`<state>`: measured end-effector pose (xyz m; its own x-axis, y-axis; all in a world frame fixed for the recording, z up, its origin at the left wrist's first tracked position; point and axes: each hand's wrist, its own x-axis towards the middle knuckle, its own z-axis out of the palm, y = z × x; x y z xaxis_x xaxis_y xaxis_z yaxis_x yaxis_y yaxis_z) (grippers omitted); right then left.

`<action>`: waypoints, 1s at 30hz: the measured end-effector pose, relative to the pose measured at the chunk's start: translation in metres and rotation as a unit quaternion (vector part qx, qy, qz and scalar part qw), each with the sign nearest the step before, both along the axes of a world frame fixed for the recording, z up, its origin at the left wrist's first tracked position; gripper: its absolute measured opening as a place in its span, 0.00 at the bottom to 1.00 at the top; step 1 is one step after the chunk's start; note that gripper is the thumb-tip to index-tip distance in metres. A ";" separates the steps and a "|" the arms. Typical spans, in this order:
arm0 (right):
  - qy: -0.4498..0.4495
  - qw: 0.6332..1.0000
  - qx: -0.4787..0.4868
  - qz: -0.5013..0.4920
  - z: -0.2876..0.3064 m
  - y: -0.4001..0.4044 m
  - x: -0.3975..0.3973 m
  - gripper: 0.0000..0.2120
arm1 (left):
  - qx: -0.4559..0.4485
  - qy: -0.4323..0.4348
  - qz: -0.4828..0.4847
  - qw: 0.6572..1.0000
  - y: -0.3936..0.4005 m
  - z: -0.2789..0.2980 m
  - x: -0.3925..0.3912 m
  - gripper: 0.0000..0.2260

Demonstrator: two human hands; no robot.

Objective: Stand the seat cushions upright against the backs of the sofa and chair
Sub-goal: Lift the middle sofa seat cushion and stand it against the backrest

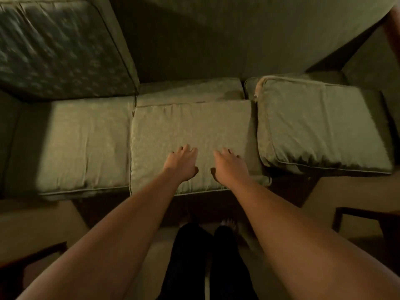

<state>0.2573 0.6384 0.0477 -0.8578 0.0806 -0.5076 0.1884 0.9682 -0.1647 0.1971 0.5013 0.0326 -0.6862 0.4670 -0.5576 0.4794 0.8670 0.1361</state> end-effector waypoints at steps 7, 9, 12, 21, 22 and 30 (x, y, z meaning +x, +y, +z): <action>-0.084 0.994 0.015 0.061 -0.101 -0.005 0.049 0.25 | -0.141 -0.047 -0.004 0.989 -0.004 -0.093 0.058 0.20; -0.081 0.993 0.034 0.078 -0.123 -0.006 0.057 0.22 | -0.142 -0.014 -0.005 0.990 -0.005 -0.113 0.068 0.18; -0.026 0.994 0.054 0.093 -0.141 -0.007 0.056 0.11 | -0.111 0.019 -0.035 0.993 -0.009 -0.129 0.069 0.14; -0.026 0.986 0.008 0.163 -0.080 0.002 0.032 0.14 | -0.084 -0.002 -0.076 0.994 -0.011 -0.067 0.053 0.15; -0.024 0.986 0.009 0.167 -0.069 0.002 0.028 0.14 | -0.079 -0.001 -0.075 0.994 -0.010 -0.056 0.049 0.15; 0.102 0.979 -0.007 0.178 0.056 0.009 -0.064 0.12 | -0.024 0.110 0.004 0.994 -0.011 0.071 -0.048 0.13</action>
